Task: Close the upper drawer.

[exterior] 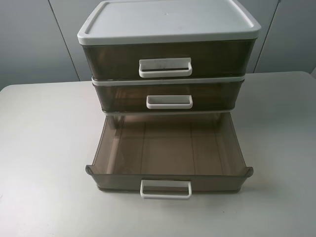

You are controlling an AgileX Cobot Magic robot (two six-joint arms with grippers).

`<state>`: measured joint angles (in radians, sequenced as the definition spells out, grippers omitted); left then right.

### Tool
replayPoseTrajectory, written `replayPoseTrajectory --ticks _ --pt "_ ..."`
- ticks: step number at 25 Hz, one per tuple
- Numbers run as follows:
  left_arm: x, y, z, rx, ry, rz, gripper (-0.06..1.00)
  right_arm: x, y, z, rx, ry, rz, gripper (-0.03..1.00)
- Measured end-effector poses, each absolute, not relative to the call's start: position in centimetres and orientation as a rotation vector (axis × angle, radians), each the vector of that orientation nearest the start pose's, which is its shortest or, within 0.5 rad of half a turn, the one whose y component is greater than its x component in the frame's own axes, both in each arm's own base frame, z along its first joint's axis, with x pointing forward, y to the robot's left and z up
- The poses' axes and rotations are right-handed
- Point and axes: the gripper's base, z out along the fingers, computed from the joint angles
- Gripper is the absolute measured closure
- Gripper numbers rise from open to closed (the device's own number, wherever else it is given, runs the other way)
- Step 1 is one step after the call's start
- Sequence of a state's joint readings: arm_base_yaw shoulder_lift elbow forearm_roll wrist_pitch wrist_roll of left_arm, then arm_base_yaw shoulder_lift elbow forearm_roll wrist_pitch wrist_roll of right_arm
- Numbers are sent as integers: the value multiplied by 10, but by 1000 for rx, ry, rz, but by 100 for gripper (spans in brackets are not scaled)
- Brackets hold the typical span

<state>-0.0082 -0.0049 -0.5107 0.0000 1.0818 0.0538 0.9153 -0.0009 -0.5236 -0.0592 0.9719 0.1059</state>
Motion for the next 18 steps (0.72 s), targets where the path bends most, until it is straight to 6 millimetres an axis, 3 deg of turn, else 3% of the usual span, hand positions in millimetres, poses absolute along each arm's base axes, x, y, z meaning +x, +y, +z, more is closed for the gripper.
replayPoseTrajectory --ticks 5,18 --pt "-8 0 278 64 2049 28 20 0 -14 280 -806 1955 507 29" --pt "-8 0 278 64 2049 28 20 2 -13 278 -772 1950 464 29"
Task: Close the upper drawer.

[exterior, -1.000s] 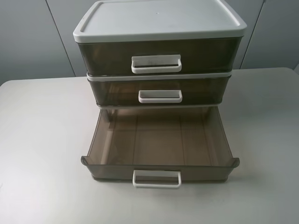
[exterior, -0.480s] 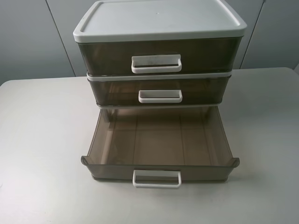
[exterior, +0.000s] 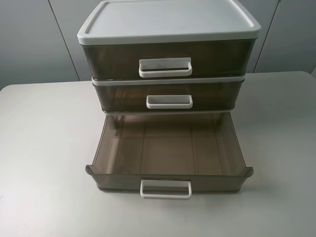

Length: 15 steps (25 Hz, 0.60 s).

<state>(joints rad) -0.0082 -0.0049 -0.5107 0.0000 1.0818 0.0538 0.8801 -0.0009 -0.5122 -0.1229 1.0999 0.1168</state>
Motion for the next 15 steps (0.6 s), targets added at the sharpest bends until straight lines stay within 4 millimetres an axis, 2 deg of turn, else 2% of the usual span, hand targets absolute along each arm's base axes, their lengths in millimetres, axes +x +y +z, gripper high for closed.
replayPoseTrajectory --ticks 5,10,15 --pt "-8 0 278 64 2049 28 20 -2 -11 278 -592 1995 330 29" --pt "-8 0 278 64 2049 28 20 -6 -7 278 -268 2051 121 29" --pt "-8 0 278 64 2049 28 20 -8 -3 278 -45 2067 -20 29"
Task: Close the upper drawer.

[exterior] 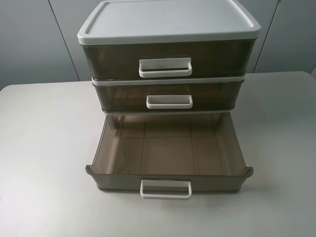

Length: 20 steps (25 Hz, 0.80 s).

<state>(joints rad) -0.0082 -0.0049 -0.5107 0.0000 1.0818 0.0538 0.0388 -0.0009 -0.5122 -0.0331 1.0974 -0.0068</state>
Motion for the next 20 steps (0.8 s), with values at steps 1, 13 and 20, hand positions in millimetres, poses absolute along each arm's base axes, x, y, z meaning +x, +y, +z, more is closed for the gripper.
replayPoseTrajectory --ticks 1,13,20 --pt "-8 0 278 64 2049 28 20 -8 -3 278 -10 2068 -44 29" --pt "-8 0 278 64 2049 28 20 -8 -2 278 26 2068 -66 29" --pt "-8 0 278 64 2049 28 20 -8 -2 278 -3 2068 -49 29"
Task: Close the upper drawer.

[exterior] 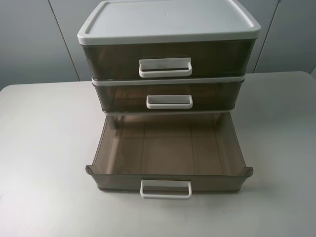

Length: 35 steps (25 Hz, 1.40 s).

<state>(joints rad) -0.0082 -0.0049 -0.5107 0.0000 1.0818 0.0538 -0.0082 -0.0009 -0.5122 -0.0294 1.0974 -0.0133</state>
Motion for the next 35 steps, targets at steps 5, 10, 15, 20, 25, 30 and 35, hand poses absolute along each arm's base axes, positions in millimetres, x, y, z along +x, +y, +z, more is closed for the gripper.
replayPoseTrajectory --ticks 5,10,15,20,25,30,35 --pt "-8 0 278 65 2049 30 20 -8 -3 278 -67 2066 -10 29" --pt "-8 0 278 65 2049 30 20 -8 -3 278 -66 2066 -3 29" --pt "-8 0 278 65 2049 30 20 -8 -2 278 -57 2067 5 29" --pt "-8 0 278 65 2049 30 20 -8 -2 278 -57 2067 5 29" --pt "-8 0 278 65 2049 30 20 -8 -2 278 -57 2067 5 29" --pt "-8 0 278 65 2049 30 20 -8 -2 278 -51 2067 9 29" --pt "-8 0 278 65 2049 30 20 -8 -2 278 -51 2067 9 29"
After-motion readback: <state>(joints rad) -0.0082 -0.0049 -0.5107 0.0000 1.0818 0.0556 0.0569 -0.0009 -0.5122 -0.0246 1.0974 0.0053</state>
